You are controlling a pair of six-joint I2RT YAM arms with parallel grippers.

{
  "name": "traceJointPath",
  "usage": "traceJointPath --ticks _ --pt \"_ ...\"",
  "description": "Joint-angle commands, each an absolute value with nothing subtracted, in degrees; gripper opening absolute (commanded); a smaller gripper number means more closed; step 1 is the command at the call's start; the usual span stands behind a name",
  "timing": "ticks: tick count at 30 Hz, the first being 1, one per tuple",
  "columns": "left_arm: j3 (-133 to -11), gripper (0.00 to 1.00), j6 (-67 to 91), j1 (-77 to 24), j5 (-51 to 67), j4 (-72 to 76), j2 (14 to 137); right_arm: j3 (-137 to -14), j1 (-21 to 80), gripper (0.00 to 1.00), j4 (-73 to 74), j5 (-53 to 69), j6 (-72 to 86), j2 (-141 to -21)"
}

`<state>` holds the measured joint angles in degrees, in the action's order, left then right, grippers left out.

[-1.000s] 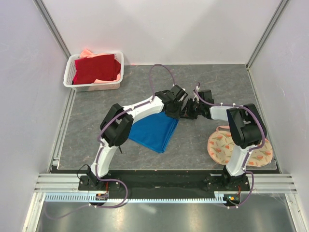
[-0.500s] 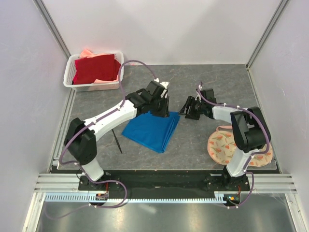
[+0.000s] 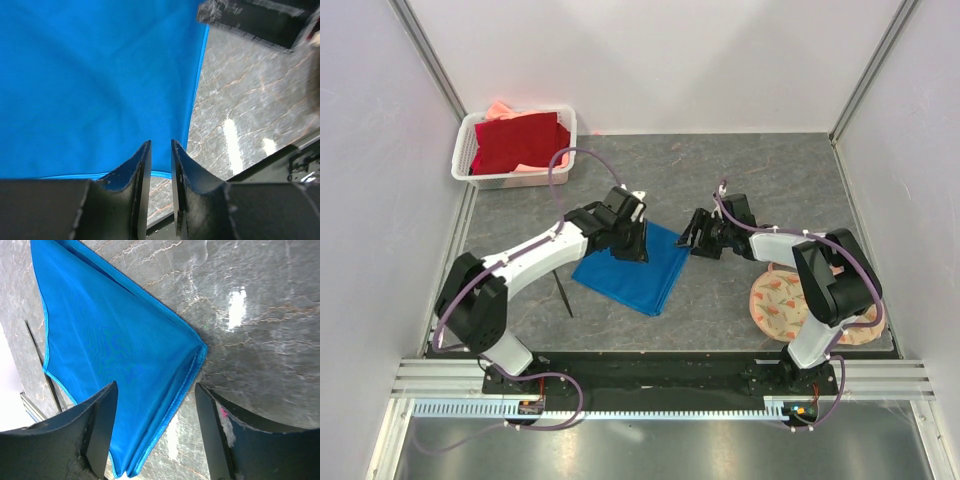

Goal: Fold the napkin into a case and place the utensils inside
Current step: Smooth out the lower triangle-folded napkin at the center of the board.

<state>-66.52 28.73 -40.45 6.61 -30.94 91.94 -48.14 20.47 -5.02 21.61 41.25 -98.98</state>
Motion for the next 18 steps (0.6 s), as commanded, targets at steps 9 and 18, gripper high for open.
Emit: traceJointPath --ticks 9,18 --pt "-63.4 0.29 29.2 -35.3 9.9 -27.9 83.8 -50.4 21.0 0.35 -2.9 12.0 37.8 -104.4" --pt "-60.6 0.28 31.6 -35.0 13.8 -25.8 82.6 -72.3 17.2 0.00 12.2 9.1 16.9 -113.2"
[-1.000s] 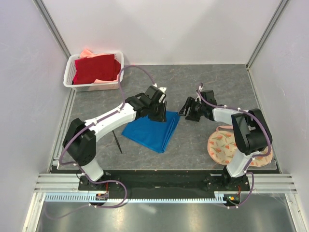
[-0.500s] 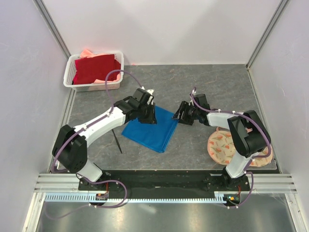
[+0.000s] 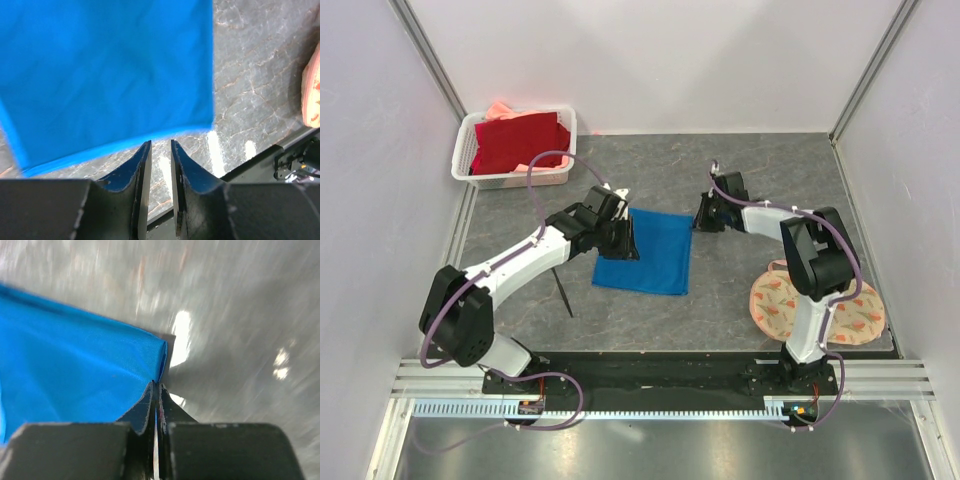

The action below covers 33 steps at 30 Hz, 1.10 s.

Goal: Fold the napkin into a case and place the utensils inside
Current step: Smooth out the lower triangle-folded napkin at the center of the board.

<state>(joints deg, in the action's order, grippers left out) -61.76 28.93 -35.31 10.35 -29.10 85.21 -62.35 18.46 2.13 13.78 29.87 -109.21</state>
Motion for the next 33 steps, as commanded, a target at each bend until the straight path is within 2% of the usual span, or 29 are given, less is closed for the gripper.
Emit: traceJointPath --ticks 1,2,3,5,6,9,11,14,15,19,20,23,33 --pt "-60.2 0.28 31.9 -35.0 14.1 -25.3 82.6 -74.2 17.2 0.00 13.3 9.4 16.3 -113.9" --pt "-60.1 0.28 32.2 -35.0 14.4 -25.1 82.6 -76.7 17.2 0.06 14.3 9.4 16.1 -113.7" --pt "-60.0 0.28 32.5 -34.8 14.6 -25.0 82.4 -77.3 17.3 0.25 15.7 8.6 16.0 -113.4" --pt "-59.5 0.28 32.9 -34.6 14.4 -24.6 81.9 -77.8 17.7 0.33 17.1 8.0 16.8 -111.1" --pt "-59.4 0.28 33.0 -34.4 14.0 -24.4 81.5 -77.4 17.9 0.44 19.0 6.2 17.3 -110.1" --pt "-59.2 0.27 33.1 -33.4 13.8 -24.0 81.2 -74.5 19.3 0.56 21.4 4.9 18.9 -105.5" --pt "-59.0 0.27 33.3 -32.7 13.8 -23.0 81.9 -70.9 20.6 0.59 21.9 6.4 20.0 -102.1" --pt "-59.2 0.25 34.0 -31.4 14.1 -22.2 84.8 -65.1 22.8 0.59 20.3 10.0 22.3 -97.8" --pt "-59.2 0.25 34.4 -31.0 13.6 -21.0 85.6 -63.5 24.0 0.56 19.4 10.6 22.8 -96.7" --pt "-60.5 0.21 36.9 -29.1 14.6 -18.0 90.7 -57.1 25.7 0.38 13.2 16.3 25.2 -93.3" --pt "-60.9 0.20 38.0 -28.4 14.7 -17.9 92.5 -56.7 26.0 0.27 12.2 17.7 25.5 -93.5" --pt "-62.3 0.19 39.3 -27.8 15.2 -17.7 95.1 -54.9 26.5 0.16 11.5 19.4 25.5 -94.6" --pt "-59.7 0.20 37.9 -27.9 15.3 -17.8 92.4 -48.9 24.6 0.17 12.2 14.3 23.6 -92.6"
